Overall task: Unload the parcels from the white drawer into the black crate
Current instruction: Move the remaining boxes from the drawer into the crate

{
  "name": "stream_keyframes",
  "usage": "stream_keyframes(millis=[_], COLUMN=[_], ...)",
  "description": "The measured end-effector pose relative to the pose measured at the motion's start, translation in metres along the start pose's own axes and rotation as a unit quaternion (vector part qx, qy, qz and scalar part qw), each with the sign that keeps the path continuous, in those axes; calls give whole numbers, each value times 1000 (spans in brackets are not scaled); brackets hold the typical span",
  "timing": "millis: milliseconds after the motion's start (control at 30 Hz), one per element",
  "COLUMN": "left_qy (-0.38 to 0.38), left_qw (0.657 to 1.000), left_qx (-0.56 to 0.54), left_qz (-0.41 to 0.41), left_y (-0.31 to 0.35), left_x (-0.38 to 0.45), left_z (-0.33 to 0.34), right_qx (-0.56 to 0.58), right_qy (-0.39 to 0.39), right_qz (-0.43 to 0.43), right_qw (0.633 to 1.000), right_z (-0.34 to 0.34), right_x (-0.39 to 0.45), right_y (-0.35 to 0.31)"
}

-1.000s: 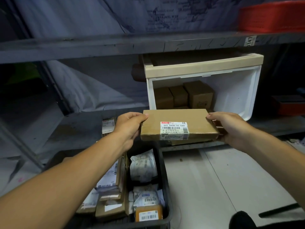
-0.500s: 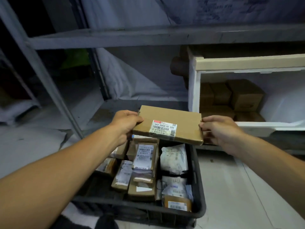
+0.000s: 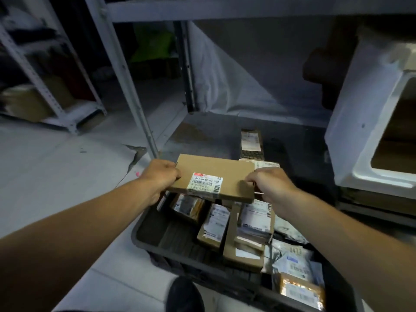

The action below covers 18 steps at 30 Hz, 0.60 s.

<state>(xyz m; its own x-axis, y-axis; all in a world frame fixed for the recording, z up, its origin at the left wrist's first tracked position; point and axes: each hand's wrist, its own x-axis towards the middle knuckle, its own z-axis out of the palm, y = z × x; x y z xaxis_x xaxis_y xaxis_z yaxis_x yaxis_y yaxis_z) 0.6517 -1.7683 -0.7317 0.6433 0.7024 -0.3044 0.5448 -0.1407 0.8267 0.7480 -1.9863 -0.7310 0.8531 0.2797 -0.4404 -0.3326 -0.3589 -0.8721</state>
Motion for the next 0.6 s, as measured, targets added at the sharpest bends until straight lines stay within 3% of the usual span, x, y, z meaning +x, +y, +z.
stream_keyframes(millis=[300,600], left_qy=[50,-10], left_qw=[997,986], left_qx=[63,155], left_qz=[-19,52], left_y=[-55,-81], left_x=[59,109], left_z=[7,33], right_qx=[-26,-141], right_qy=[-14,52], right_qz=[-2,12], right_qw=[1000,989], right_z=[98,129], right_x=[33,87], right_y=[23,51])
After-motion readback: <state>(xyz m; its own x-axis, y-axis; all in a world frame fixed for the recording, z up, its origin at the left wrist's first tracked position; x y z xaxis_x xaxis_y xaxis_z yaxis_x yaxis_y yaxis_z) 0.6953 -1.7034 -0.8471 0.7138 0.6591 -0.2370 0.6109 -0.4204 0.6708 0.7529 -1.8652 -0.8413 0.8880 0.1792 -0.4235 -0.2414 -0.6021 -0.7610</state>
